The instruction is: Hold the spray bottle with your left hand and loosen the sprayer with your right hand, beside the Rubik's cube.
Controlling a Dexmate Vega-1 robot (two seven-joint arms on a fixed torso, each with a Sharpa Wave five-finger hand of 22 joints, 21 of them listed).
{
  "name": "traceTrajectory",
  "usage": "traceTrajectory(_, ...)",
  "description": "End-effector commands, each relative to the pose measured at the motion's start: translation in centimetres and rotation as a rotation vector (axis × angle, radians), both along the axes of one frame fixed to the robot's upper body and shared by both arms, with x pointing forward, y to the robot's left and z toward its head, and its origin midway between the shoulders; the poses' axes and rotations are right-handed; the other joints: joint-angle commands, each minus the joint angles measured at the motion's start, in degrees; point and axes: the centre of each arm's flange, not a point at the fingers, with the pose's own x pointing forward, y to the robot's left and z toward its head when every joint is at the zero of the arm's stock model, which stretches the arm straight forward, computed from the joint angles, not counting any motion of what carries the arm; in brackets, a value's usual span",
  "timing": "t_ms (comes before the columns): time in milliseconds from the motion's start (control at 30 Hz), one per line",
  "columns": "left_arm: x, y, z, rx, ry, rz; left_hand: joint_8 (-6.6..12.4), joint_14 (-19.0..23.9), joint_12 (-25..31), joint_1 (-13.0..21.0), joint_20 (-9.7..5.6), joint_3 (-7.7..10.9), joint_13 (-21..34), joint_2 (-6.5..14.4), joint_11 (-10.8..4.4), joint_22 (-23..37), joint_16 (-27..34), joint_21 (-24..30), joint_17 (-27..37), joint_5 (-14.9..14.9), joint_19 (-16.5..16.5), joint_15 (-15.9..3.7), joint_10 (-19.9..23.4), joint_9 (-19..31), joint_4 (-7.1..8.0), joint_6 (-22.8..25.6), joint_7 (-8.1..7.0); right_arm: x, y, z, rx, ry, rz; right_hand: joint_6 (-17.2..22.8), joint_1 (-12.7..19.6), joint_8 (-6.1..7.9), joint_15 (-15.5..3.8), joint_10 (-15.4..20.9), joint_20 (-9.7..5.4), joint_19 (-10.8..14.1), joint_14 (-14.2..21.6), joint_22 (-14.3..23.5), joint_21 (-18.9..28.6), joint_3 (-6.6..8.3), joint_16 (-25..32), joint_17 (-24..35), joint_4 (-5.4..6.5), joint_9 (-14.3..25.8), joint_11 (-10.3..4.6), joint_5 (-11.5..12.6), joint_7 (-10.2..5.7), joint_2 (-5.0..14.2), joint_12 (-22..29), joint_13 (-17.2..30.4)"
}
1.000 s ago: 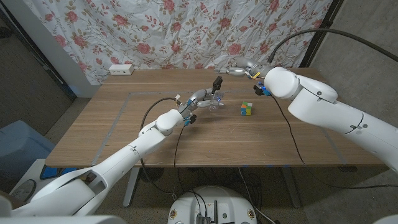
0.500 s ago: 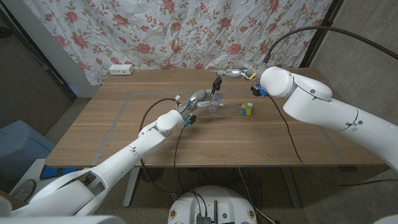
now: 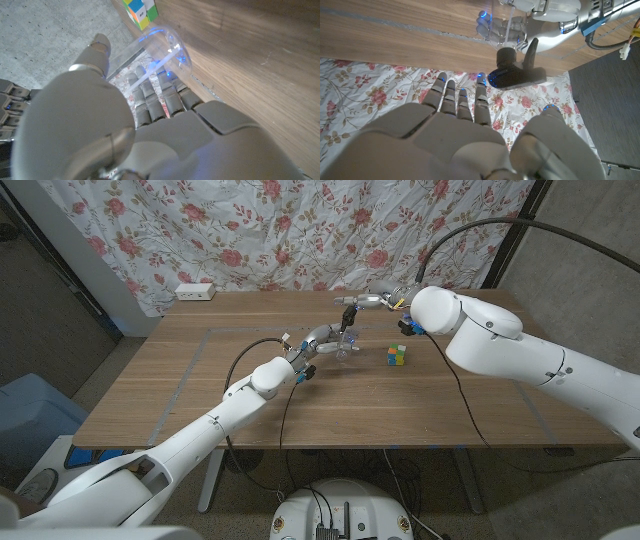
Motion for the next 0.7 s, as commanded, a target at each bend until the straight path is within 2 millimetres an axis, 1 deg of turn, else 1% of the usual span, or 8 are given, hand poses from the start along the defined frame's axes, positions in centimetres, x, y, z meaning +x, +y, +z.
traceTrajectory(33,0.02,-0.14,-0.05,-0.001,0.001,-0.003,0.47,0.4,0.0,-6.4,-1.19,1.14,0.3,7.1,-0.90,0.3,0.0,-0.2,0.2,-0.1,0.5,-6.28,1.3,0.0,0.91,1.0,0.73,0.31,0.73,-0.08,-0.043,0.012,-0.038,-0.3,-0.3,-0.27,-0.05,-0.4,0.00,0.4,-0.2,0.2,0.4,-0.32,-0.4,0.0,-0.17,0.1,0.14,0.2,0.38,-0.20,0.1,0.2)
traceTrajectory(167,0.02,-0.17,-0.05,0.000,0.000,-0.003,0.45,0.4,0.0,-6.4,-1.15,1.19,0.4,7.2,-0.80,0.3,0.0,-0.2,0.2,-0.1,0.5,-6.23,1.3,0.0,0.93,1.0,0.79,0.33,0.82,-0.07,-0.048,0.017,-0.038,-0.5,0.2,-0.27,-0.09,-0.5,-0.04,0.6,-0.4,0.2,0.4,-0.17,-0.5,-0.1,-0.62,0.1,0.12,0.4,0.48,-0.14,0.1,0.2)
traceTrajectory(233,0.03,-0.23,-0.03,0.001,-0.002,-0.003,0.41,0.3,-0.1,-6.4,-1.11,1.21,0.4,7.2,-0.78,0.3,0.0,-0.2,0.2,-0.1,0.5,-6.20,1.2,0.0,0.94,0.9,0.86,0.37,0.92,-0.01,-0.053,0.031,-0.032,-0.7,0.8,-0.23,-0.11,-0.6,-0.07,0.7,-0.6,0.2,0.4,0.08,-0.6,-0.2,-1.13,0.1,0.11,0.7,0.33,0.00,0.1,0.2)
traceTrajectory(533,0.01,-0.54,-0.09,-0.001,-0.001,-0.010,0.36,0.3,-0.1,-6.4,-1.04,1.37,0.4,7.4,-0.72,0.3,-0.1,-0.2,0.3,-0.1,0.5,-6.20,1.2,0.0,0.92,0.8,0.91,0.15,0.86,0.15,-0.048,0.027,-0.037,-0.7,4.8,0.29,-0.15,-0.7,-0.09,1.3,-1.0,0.1,0.4,1.72,-0.9,-0.7,-4.22,0.1,0.09,1.6,-0.11,0.95,0.3,0.1)
traceTrajectory(600,-0.02,-0.54,-0.11,0.000,-0.002,-0.009,0.35,0.3,-0.2,-6.3,-1.05,1.40,0.4,7.5,-0.75,0.3,0.0,-0.2,0.3,-0.1,0.5,-6.14,1.1,0.0,0.93,0.8,0.90,0.09,0.82,0.16,-0.042,0.026,-0.035,-0.6,6.1,0.43,-0.16,-0.7,-0.12,1.6,-1.0,0.1,0.4,2.38,-0.9,-0.8,-5.15,0.1,0.08,1.6,-0.17,1.48,0.3,0.1)
traceTrajectory(633,-0.04,-0.55,-0.11,0.000,-0.002,-0.009,0.35,0.3,-0.2,-6.3,-0.99,1.40,0.4,7.5,-0.73,0.3,0.0,-0.2,0.3,-0.1,0.4,-6.14,1.1,0.0,0.90,0.8,0.94,0.07,0.79,0.17,-0.039,0.027,-0.030,-0.7,7.4,0.50,-0.13,-0.7,-0.10,1.8,-0.9,0.1,0.5,3.06,-0.9,-0.9,-6.12,0.1,0.09,1.5,-0.19,2.04,0.4,0.1)
traceTrajectory(667,-0.05,-0.55,-0.11,0.000,-0.002,-0.009,0.34,0.3,-0.2,-6.3,-1.03,1.43,0.4,7.5,-0.72,0.3,-0.1,-0.2,0.3,-0.1,0.5,-6.19,1.1,0.0,0.88,0.8,0.92,0.05,0.78,0.18,-0.037,0.028,-0.026,-0.4,8.2,0.66,-0.12,-0.7,-0.10,1.9,-0.9,0.1,0.5,3.50,-0.9,-1.0,-6.75,0.1,0.09,1.4,-0.10,2.39,0.4,0.1)
traceTrajectory(700,-0.07,-0.55,-0.11,0.000,-0.002,-0.009,0.35,0.3,-0.1,-6.3,-1.03,1.43,0.4,7.5,-0.68,0.3,-0.1,-0.2,0.3,-0.1,0.4,-6.16,1.2,0.0,0.88,0.8,0.98,0.03,0.78,0.19,-0.037,0.028,-0.026,-0.1,10.4,0.90,-0.01,-0.7,-0.06,2.3,-0.8,0.1,0.4,4.76,-0.8,-1.2,-8.61,0.1,0.10,0.6,-0.42,3.34,0.4,0.1)
